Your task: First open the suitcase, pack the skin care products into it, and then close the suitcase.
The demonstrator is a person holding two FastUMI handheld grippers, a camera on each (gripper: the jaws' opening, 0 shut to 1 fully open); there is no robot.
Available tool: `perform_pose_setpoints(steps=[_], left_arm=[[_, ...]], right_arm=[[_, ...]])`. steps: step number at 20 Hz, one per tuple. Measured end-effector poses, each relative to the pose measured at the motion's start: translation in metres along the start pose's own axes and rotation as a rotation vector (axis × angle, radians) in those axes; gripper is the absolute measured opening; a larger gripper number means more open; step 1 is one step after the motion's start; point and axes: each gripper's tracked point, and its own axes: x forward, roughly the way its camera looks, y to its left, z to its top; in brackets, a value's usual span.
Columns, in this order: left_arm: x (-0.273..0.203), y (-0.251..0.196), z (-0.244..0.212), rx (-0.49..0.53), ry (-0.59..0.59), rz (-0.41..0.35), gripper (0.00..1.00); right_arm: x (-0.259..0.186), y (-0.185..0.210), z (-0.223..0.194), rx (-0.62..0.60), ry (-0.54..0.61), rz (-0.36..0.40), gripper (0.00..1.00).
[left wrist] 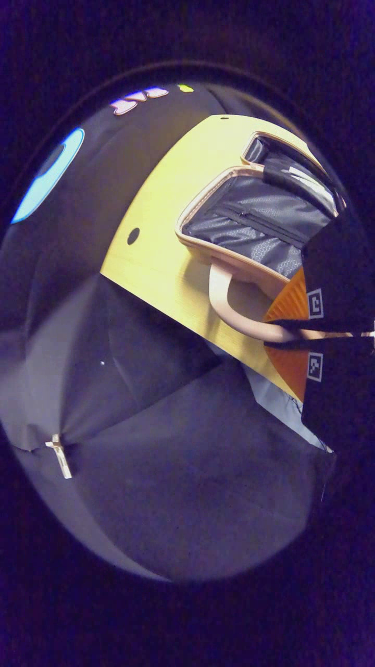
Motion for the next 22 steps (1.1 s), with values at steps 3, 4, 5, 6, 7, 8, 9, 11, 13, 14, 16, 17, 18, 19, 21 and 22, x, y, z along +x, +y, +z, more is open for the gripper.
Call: perform_pose_setpoints(steps=[3,4,5,6,7,8,9,11,13,14,16,17,18,19,21,22], left_arm=[[-0.068,-0.036,0.026,0.048,-0.119,-0.076,0.12],[-0.09,-0.054,0.033,0.067,-0.154,-0.11,0.08],[-0.114,-0.074,0.034,0.081,-0.18,-0.142,0.11],[-0.139,-0.095,0.035,0.097,-0.201,-0.175,0.07],[-0.162,-0.118,0.035,0.124,-0.226,-0.206,0.07],[-0.181,-0.145,0.033,0.169,-0.252,-0.237,0.07],[-0.194,-0.17,0.027,0.216,-0.274,-0.263,0.07],[-0.213,-0.242,0.004,0.302,-0.294,-0.353,0.07],[-0.216,-0.317,-0.035,0.389,-0.275,-0.484,0.07],[-0.21,-0.35,-0.059,0.429,-0.242,-0.538,0.07],[-0.185,-0.384,-0.104,0.464,-0.144,-0.547,0.07],[-0.163,-0.39,-0.108,0.484,-0.129,-0.537,0.07],[-0.145,-0.396,-0.123,0.481,-0.082,-0.522,0.08],[-0.133,-0.397,-0.125,0.485,-0.043,-0.52,0.08],[-0.103,-0.391,-0.128,0.506,0.004,-0.466,0.08],[-0.089,-0.389,-0.126,0.529,0.002,-0.434,0.14]], right_arm=[[-0.007,0.005,0.004,-0.045,-0.013,0.047,0.8],[-0.009,0.006,0.005,-0.054,-0.019,0.065,0.8],[-0.013,0.006,0.007,-0.062,-0.029,0.081,0.8],[-0.018,0.004,0.01,-0.068,-0.038,0.093,0.8],[-0.023,0.001,0.012,-0.073,-0.047,0.104,0.8],[-0.03,-0.003,0.014,-0.078,-0.059,0.114,0.8],[-0.039,-0.008,0.019,-0.08,-0.077,0.124,0.8],[-0.059,-0.021,0.022,-0.074,-0.105,0.14,0.8],[-0.076,-0.04,0.023,-0.066,-0.129,0.139,0.79],[-0.084,-0.052,0.025,-0.06,-0.142,0.129,0.79],[-0.1,-0.074,0.023,-0.03,-0.163,0.108,0.79],[-0.111,-0.082,0.022,-0.018,-0.179,0.105,0.79],[-0.12,-0.094,0.022,-0.012,-0.195,0.09,0.79],[-0.128,-0.11,0.019,-0.009,-0.205,0.061,0.8],[-0.139,-0.14,0.012,0.008,-0.219,0.005,0.8],[-0.146,-0.151,0.009,0.023,-0.226,-0.002,0.8]])
